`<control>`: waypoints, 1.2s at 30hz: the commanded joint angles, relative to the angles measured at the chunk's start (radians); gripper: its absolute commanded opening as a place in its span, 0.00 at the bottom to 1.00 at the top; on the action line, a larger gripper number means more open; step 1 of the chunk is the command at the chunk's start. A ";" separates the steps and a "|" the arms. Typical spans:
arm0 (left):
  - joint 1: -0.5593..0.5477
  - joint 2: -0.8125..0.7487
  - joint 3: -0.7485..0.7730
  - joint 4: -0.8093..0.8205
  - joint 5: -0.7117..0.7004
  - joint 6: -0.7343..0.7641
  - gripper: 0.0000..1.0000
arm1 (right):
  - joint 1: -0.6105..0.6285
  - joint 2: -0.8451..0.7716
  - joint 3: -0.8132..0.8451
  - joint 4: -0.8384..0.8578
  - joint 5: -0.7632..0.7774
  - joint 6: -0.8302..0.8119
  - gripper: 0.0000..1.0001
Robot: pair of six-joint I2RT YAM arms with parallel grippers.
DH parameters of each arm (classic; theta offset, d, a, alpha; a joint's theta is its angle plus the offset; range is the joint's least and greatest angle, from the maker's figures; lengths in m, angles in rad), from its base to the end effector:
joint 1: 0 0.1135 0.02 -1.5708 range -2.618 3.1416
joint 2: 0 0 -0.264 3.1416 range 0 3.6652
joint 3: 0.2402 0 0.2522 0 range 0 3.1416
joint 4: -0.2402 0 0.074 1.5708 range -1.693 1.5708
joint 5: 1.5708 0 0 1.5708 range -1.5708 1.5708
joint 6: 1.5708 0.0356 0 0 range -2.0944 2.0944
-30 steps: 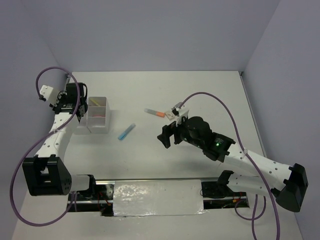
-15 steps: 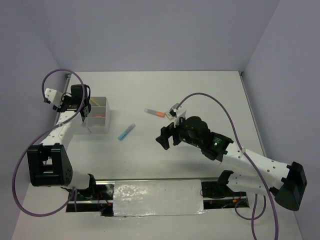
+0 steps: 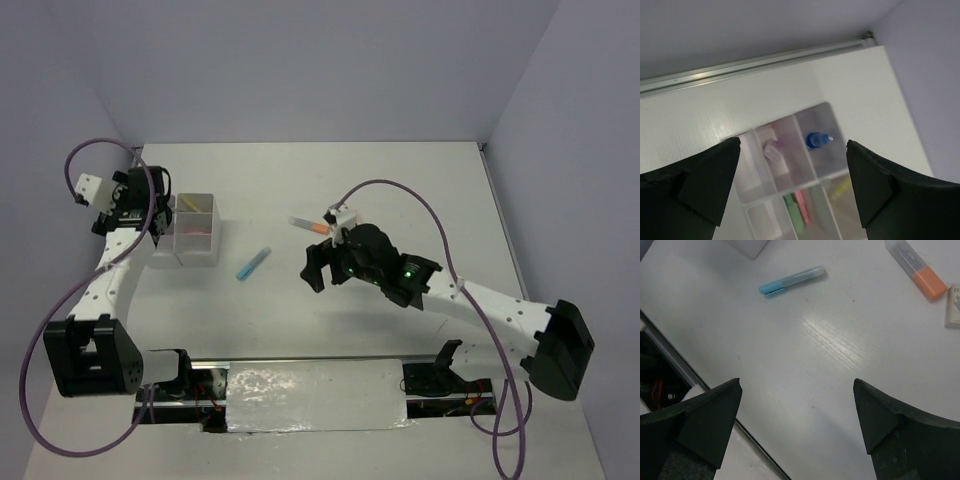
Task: Sort the stationery into containers
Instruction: Place the pen in the storage box, then pick up the pen from the center of the board.
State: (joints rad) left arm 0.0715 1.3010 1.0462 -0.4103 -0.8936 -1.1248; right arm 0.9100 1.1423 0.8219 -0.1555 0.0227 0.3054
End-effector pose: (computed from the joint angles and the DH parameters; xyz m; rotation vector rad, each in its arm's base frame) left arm 0.2749 0.0475 0.3048 -1.4591 1.3420 0.3275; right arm 0.1597 0.2041 0.2832 -0.6193 2.0354 0.7207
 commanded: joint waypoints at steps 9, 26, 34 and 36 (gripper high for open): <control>-0.018 -0.275 0.135 -0.166 0.747 0.654 0.99 | 0.076 0.631 0.580 -0.329 0.420 0.612 1.00; -0.016 -0.680 -0.150 -0.103 0.585 0.688 0.99 | 0.109 1.203 1.189 -0.616 0.529 0.893 0.89; -0.016 -0.697 -0.150 -0.105 0.576 0.692 0.99 | 0.087 1.361 1.340 -0.700 0.477 0.845 0.44; -0.015 -0.698 -0.150 -0.104 0.575 0.692 0.99 | 0.086 1.358 1.314 -0.696 0.464 0.834 0.40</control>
State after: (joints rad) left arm 0.0544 0.6216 0.8734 -0.5430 -0.3027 -0.4488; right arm 1.0050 2.4630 2.1273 -0.7959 0.4927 1.1446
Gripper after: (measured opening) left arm 0.993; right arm 0.410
